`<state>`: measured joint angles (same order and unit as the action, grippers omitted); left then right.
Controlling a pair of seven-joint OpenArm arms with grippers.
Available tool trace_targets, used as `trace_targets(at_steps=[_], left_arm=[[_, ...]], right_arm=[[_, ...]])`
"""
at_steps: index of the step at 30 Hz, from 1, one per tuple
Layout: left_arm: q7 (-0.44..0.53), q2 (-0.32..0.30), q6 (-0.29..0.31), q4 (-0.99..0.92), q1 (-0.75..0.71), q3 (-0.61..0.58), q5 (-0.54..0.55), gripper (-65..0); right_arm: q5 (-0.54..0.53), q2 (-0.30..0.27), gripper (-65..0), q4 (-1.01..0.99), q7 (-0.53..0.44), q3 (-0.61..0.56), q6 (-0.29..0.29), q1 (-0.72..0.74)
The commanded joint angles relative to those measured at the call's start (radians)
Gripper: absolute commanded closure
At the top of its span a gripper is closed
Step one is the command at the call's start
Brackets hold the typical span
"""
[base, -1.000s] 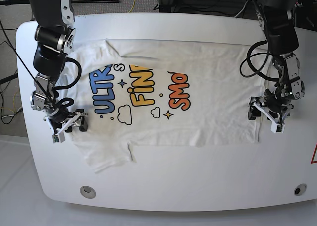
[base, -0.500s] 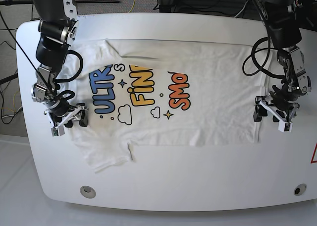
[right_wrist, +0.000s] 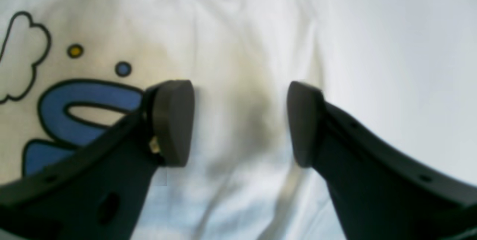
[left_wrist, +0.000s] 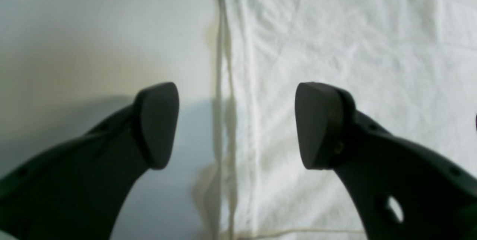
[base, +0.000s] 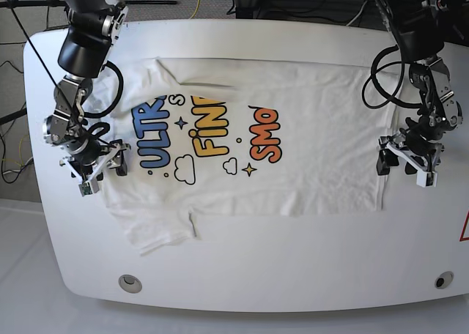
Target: Fold the T-shirt properly
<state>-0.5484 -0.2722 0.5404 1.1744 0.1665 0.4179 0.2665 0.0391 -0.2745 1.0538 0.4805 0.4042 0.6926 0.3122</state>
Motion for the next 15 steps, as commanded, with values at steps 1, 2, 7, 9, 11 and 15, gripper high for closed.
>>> trace_targets(at_steps=[1, 2, 7, 9, 11, 15], left_arm=[[0.018, -0.003, 0.008, 0.024, 0.038, 0.000, 0.015, -46.5], [0.015, -0.001, 0.008, 0.024, 0.041, 0.000, 0.014, -46.4], [-0.007, 0.006, 0.011, 0.039, 0.036, -0.003, 0.012, -46.2], [-0.029, 0.013, 0.011, 0.061, 0.027, -0.006, 0.008, -46.1], [-0.053, 0.020, 0.012, 0.089, 0.017, -0.007, 0.004, -45.8], [-0.086, 0.022, 0.013, 0.136, 0.000, -0.007, 0.001, -45.4]], right_arm=[[-0.010, -0.012, -38.3, -0.008, -0.025, -0.001, 0.006, 0.058], [-0.010, -0.013, -38.3, -0.018, -0.024, -0.002, 0.006, 0.068], [-0.009, -0.017, -38.5, -0.024, -0.004, -0.001, 0.006, 0.090], [-0.012, -0.019, -38.6, -0.013, 0.014, 0.001, 0.006, 0.095], [-0.015, -0.022, -38.7, -0.002, 0.033, 0.005, 0.006, 0.100], [-0.018, -0.023, -38.8, 0.007, 0.055, 0.005, 0.006, 0.099]])
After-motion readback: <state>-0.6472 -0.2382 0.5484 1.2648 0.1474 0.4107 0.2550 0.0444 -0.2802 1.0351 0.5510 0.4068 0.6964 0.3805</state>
